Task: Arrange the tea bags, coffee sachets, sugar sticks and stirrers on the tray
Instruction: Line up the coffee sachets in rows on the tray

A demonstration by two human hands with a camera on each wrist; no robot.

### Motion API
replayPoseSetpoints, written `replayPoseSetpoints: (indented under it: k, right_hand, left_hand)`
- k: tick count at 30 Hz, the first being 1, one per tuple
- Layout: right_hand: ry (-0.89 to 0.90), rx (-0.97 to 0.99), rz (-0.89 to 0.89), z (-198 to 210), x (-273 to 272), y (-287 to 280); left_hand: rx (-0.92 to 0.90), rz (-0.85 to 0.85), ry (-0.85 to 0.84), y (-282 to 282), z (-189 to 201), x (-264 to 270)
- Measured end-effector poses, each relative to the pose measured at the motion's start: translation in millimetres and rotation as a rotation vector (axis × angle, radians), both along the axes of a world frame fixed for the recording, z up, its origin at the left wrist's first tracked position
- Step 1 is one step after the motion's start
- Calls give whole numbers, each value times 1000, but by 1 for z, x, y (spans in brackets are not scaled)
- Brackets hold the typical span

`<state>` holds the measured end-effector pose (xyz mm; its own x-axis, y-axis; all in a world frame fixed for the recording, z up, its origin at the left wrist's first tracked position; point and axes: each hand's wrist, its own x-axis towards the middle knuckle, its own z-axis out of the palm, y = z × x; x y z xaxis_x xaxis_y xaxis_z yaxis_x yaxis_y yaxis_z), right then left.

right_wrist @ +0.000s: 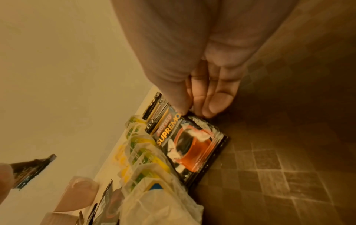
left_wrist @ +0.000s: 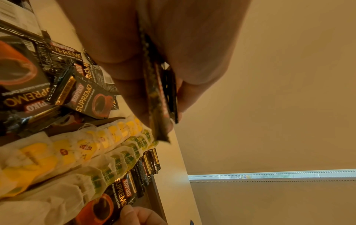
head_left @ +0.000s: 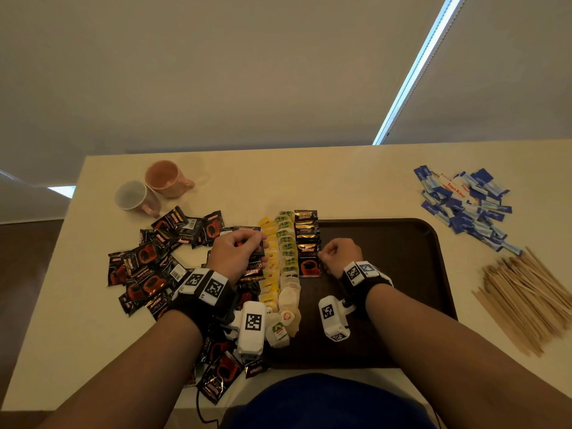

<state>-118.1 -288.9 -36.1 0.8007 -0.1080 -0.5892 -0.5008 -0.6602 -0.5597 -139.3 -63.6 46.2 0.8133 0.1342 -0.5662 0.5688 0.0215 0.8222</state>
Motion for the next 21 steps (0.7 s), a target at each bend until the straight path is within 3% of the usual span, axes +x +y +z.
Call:
replayPoseSetpoints:
  k: [15, 21]
  right_hand:
    - [22, -20, 28, 6, -2, -4]
    - [-116, -63, 32, 22, 4, -8]
  left_hand:
    - [-31, 10, 26, -3, 8, 0]
    - [-170, 17, 46, -6, 16, 1]
